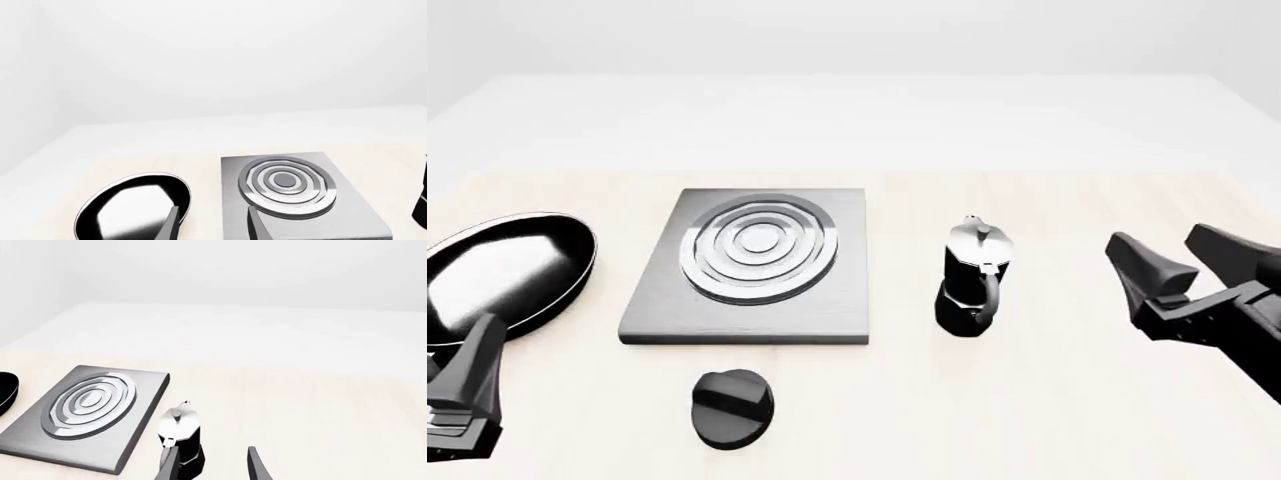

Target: Turn on the stove and put the moka pot on it.

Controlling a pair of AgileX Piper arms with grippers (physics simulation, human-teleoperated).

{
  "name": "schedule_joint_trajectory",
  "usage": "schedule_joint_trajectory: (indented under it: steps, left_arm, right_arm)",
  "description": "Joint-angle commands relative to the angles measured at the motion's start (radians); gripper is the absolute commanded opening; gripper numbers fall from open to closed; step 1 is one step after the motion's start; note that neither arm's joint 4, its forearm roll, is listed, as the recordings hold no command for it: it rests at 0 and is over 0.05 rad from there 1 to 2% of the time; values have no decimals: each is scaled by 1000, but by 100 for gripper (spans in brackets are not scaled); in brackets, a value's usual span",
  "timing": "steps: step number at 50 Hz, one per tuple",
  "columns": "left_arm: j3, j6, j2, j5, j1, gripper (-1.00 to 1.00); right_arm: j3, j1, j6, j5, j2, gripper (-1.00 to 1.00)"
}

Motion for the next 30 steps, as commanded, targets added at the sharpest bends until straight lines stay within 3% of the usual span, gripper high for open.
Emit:
schedule_joint_trajectory:
  steps: [1,30]
  left_arm:
    - [1,0,0,6,-2,100]
    - [1,-5,0,11,-9,100]
  right_arm:
    - [-8,31,28,-39,85,100]
    - [-48,137,46,-184,340,100]
